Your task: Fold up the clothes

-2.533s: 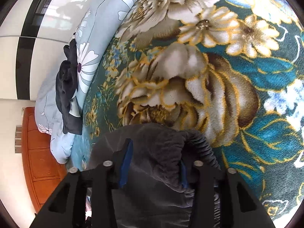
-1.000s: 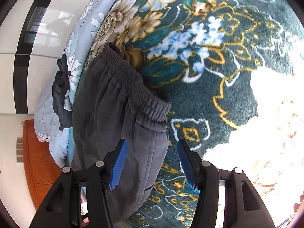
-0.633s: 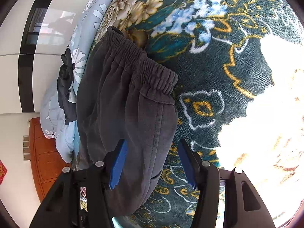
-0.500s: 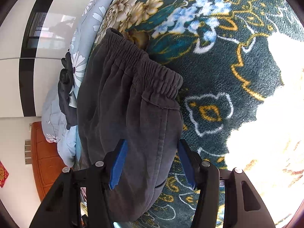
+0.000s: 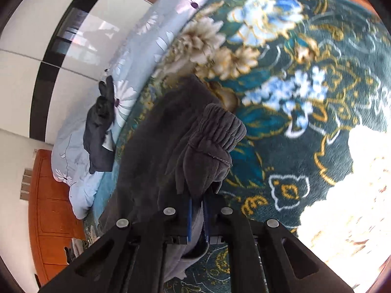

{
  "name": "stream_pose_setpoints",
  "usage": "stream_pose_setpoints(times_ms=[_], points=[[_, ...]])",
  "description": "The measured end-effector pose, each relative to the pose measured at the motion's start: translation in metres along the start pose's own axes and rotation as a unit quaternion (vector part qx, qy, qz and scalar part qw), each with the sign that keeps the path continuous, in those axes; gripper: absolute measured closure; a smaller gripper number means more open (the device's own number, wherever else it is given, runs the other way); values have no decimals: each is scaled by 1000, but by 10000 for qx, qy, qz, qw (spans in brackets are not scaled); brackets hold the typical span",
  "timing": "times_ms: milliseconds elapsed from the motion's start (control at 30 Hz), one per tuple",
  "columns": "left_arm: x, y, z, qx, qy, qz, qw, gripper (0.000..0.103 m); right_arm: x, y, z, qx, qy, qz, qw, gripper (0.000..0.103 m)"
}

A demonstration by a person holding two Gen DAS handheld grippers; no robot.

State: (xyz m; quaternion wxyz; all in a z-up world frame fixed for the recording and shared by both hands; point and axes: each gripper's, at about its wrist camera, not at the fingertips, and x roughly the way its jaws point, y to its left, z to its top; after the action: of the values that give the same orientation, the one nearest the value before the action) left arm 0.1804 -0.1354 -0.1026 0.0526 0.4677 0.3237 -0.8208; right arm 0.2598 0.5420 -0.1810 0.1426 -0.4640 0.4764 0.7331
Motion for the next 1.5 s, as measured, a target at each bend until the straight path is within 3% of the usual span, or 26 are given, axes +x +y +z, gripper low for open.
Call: stream_pose_setpoints(times_ms=[33,67,167,267,300,400,600,667,800,867,967,1067,1167,1200,1233,1300,1433,1500], points=[[-9,-7,2,168,-144,-99,9997,97,-6,1,1,-107,-58,-37,9999,96],[-7,-7,-1,211,-51,-42,9998,97,-13,3,2,-215,-116,-74,9997,96],[27,13,-21,55,591,645,9962,97,-31,7,5,-537,-290,-185,9980,96],[62,40,-44,-220,1275,1415,9814,97,-17,-22,-5,-205,-40,-475,9987,96],[65,49,-45,-437,1404,1468,9782,97,-12,-29,-8,-87,25,-517,9986,96],[60,52,-37,-600,1338,1334,9802,97,-3,-37,-11,121,161,-591,9980,96],[50,41,-40,-157,1118,1331,9847,96,-8,-22,-3,11,256,-634,9977,94],[47,37,-34,-165,986,1232,9873,96,-13,-12,-2,-221,240,-693,9971,89],[29,34,-31,-98,621,1142,9915,96,-34,7,0,-662,-132,-1316,9890,64],[32,33,-31,-107,683,1192,9905,96,-43,20,3,-869,-396,-1443,9849,64],[39,35,-31,-195,793,1204,9894,93,-29,51,2,-1228,-349,-1156,9851,62],[37,42,-28,-466,923,997,9896,92,25,106,-17,-1789,211,-646,9815,62],[25,48,-23,-656,902,826,9903,78,76,164,-51,-2459,782,-222,9659,59],[21,50,-20,-673,828,839,9907,68,90,181,-64,-2699,934,-119,9583,58],[15,51,-17,-675,706,868,9914,58,103,197,-74,-2925,1060,-35,9504,58],[4,56,-9,-730,497,916,9919,50,122,221,-84,-3284,1154,14,9375,58],[-3,67,2,-977,357,958,9900,47,132,229,-82,-3529,743,-369,9320,58],[2,69,5,-1074,396,941,9890,47,125,223,-72,-3396,408,-499,9384,58]])
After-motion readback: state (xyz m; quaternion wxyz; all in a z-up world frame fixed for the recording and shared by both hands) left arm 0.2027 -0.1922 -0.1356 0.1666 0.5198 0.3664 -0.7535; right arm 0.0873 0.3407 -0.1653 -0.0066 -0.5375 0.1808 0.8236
